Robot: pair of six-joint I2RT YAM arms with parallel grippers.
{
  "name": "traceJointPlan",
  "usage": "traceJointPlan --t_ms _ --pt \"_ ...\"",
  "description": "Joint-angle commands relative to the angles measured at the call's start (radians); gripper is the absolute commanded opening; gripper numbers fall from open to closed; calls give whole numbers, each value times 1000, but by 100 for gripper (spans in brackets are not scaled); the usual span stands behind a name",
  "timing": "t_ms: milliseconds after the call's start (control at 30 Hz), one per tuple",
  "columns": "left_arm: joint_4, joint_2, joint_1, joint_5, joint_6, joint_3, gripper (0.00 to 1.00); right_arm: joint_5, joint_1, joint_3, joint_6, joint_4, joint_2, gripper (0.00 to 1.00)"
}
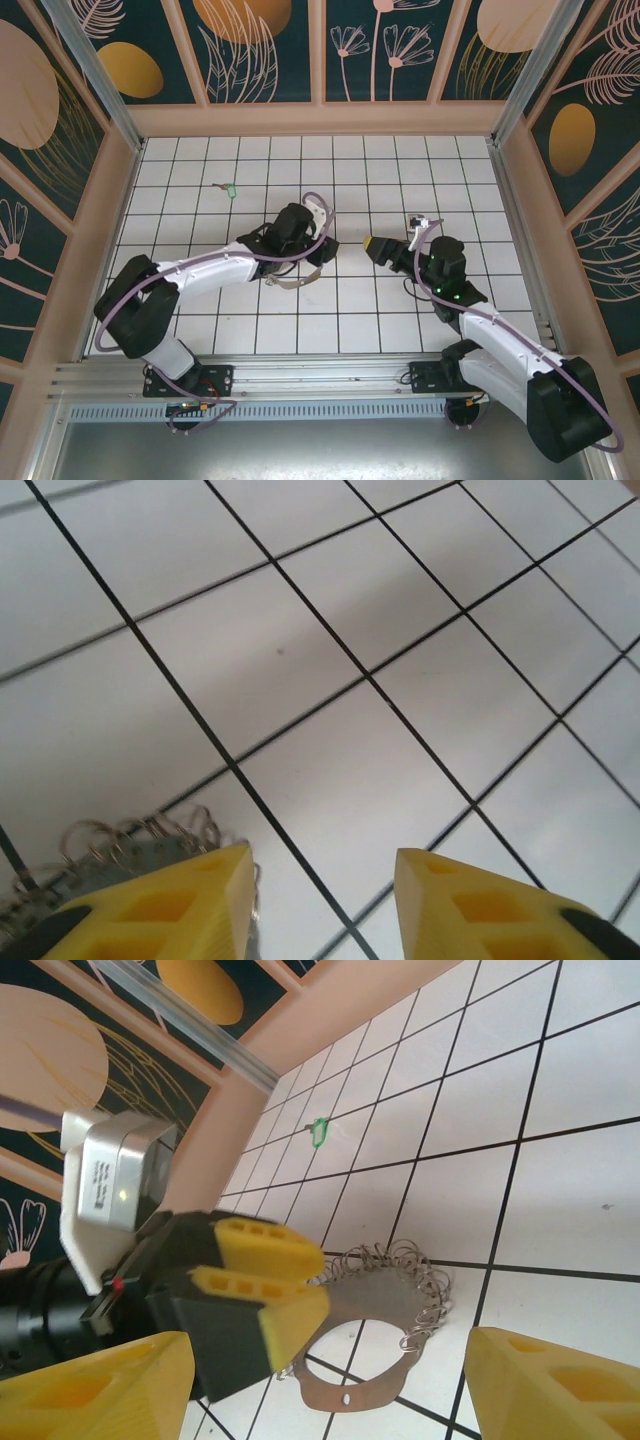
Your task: Put the keys on the keyring
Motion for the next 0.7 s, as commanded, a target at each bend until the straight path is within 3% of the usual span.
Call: traceJointPlan --t_ms 0,267,667 --pt "71 -21 8 100 -63 -81 35 14 -1 -13 10 1 20 73" --pt "206 -3 32 210 -154 -187 34 16 0 -15 23 13 45 73" --pt "282 89 67 224 -184 -205 35 23 0 -16 25 12 46 74"
